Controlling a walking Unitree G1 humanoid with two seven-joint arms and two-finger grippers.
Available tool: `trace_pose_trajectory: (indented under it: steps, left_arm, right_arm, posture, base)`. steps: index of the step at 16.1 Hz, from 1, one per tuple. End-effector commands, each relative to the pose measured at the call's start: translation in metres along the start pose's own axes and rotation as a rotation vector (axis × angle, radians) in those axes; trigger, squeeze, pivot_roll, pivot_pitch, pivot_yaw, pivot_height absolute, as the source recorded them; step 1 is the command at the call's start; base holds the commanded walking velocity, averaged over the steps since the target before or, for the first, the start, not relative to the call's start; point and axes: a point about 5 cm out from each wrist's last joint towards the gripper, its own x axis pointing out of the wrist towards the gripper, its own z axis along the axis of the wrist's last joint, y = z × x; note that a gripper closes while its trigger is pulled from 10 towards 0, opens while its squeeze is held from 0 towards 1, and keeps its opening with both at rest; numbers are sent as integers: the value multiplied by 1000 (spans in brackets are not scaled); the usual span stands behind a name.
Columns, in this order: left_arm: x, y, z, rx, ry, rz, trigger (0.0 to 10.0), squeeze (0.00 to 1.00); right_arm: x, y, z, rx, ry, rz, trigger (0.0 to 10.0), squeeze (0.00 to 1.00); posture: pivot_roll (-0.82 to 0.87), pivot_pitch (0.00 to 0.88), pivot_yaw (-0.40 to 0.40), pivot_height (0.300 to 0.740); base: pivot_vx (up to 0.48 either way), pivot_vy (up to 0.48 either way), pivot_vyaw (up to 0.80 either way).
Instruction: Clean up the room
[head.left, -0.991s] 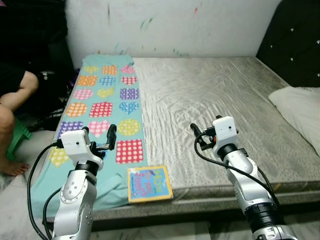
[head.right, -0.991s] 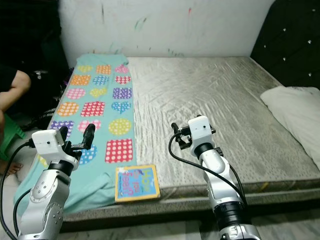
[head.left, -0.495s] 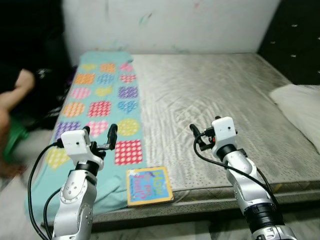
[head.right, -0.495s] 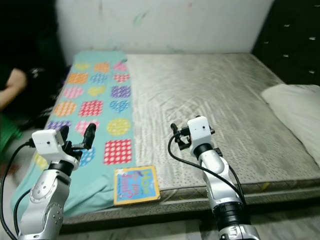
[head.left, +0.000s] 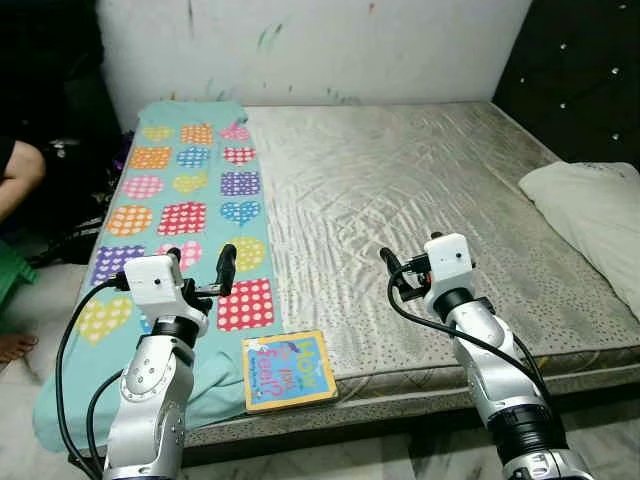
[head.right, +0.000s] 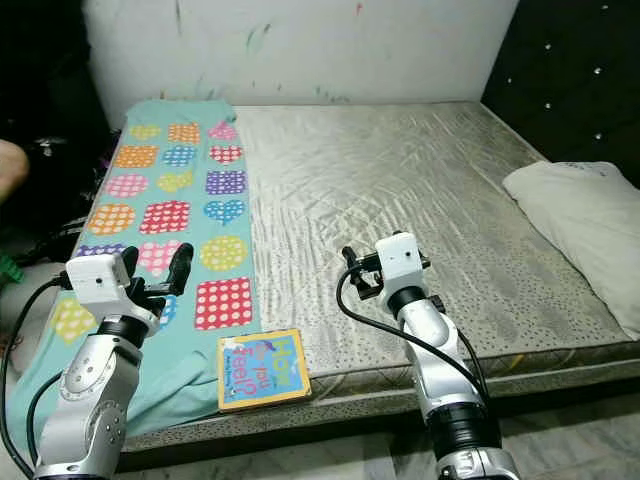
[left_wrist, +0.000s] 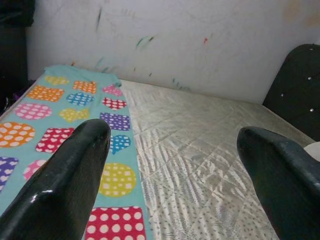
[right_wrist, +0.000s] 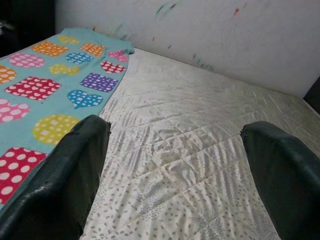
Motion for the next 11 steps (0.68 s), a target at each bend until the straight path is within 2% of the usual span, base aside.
trace_pose_trajectory:
  steps: [1, 11]
  left_arm:
    - [1, 0, 0, 7, 10, -1, 10000, 0]
    - [-1, -1, -3, -5, 15, 2, 10000, 0]
  right_arm:
    - [0, -1, 0, -2, 1, -2, 10000, 0]
    - [-1, -1, -1, -1, -1, 6, 10000, 0]
  posture:
    - [-58, 0, -27, 740]
    - [-56, 0, -34, 740]
  base:
    - [0, 0, 0]
    - [0, 0, 0]
